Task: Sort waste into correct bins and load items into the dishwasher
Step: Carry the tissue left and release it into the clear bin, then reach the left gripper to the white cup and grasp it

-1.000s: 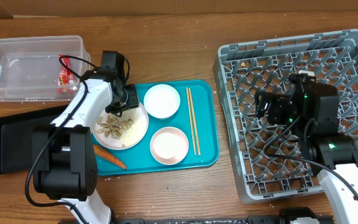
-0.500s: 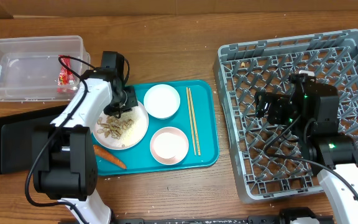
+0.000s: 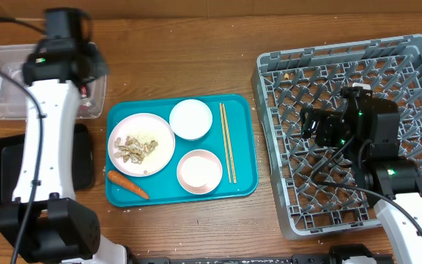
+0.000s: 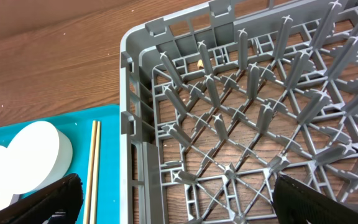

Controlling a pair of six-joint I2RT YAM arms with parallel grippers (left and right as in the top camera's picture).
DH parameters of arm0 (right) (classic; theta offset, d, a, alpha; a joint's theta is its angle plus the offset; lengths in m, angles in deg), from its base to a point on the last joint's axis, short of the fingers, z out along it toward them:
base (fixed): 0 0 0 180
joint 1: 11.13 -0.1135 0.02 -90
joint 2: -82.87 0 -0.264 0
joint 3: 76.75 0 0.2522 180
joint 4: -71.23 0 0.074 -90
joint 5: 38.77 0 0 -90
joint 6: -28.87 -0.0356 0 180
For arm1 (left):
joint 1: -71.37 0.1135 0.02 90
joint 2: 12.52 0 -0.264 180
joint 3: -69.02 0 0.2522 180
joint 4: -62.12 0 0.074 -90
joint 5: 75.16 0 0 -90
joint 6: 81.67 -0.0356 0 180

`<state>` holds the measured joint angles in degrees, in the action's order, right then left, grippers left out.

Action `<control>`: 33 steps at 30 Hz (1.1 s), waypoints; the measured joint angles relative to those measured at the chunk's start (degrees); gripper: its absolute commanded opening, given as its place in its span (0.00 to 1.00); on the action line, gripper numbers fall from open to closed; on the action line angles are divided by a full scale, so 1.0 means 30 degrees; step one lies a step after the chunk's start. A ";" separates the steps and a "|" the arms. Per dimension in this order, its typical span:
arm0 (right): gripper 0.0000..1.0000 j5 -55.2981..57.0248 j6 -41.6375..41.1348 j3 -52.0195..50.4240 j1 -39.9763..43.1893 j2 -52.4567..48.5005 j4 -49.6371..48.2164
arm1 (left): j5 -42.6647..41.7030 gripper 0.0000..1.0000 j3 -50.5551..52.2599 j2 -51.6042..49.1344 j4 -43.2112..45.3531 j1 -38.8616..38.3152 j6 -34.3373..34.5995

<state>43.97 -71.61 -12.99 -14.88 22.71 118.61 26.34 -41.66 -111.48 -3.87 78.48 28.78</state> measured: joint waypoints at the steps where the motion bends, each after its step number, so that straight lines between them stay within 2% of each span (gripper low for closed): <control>1: 1.00 -0.0007 -0.0007 0.0000 0.0000 0.0000 -0.0007 | 0.0066 0.04 0.0000 -0.0080 0.0168 0.0423 -0.0007; 5: 1.00 -0.0007 0.0007 0.0000 0.0000 0.0000 -0.0211 | 0.0175 0.04 0.0000 -0.0889 0.1341 0.2251 -0.0007; 7: 1.00 -0.0007 0.0007 0.0000 0.0000 0.0000 -0.0386 | 0.0007 0.09 0.0000 -0.1486 0.1858 0.2914 -0.0007; 8: 1.00 -0.0007 0.0007 0.0000 0.0000 0.0000 -0.0444 | -0.0117 0.16 0.0000 -0.1785 0.2011 0.3140 -0.0007; 9: 1.00 0.0000 0.0007 0.0000 0.0000 0.0000 -0.0466 | -0.0240 0.31 0.0000 -0.2076 0.2120 0.3315 0.0022; 10: 1.00 0.0000 0.0000 0.0000 0.0000 0.0000 -0.0481 | -0.0466 0.40 0.0000 -0.2397 0.2237 0.3475 0.0029; 11: 1.00 -0.0007 0.0007 0.0000 0.0000 0.0000 -0.0488 | -0.0707 0.46 0.0007 -0.2703 0.2295 0.3577 -0.0051; 21: 1.00 0.0000 0.0007 0.0000 0.0000 0.0000 -0.0488 | -0.2863 0.52 -0.0124 -0.3519 0.1982 0.3789 -0.0015; 27: 1.00 -0.0007 0.0007 0.0000 0.0000 0.0000 -0.0590 | -0.5821 0.55 -0.0729 -0.3410 -0.0102 0.3330 -0.0015; 30: 1.00 0.0000 0.0000 0.0000 0.0000 0.0000 -0.0627 | -0.6819 0.56 -0.0780 -0.3359 -0.1734 0.2251 -0.0328; 33: 1.00 -0.0007 0.0000 0.0000 0.0000 0.0000 -0.0627 | -0.7373 0.61 -0.0816 -0.3351 -0.3475 0.0678 -0.0940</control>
<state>43.94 -71.61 -12.99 -14.88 22.71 116.73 4.23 -44.11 -121.53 -14.29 80.52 25.96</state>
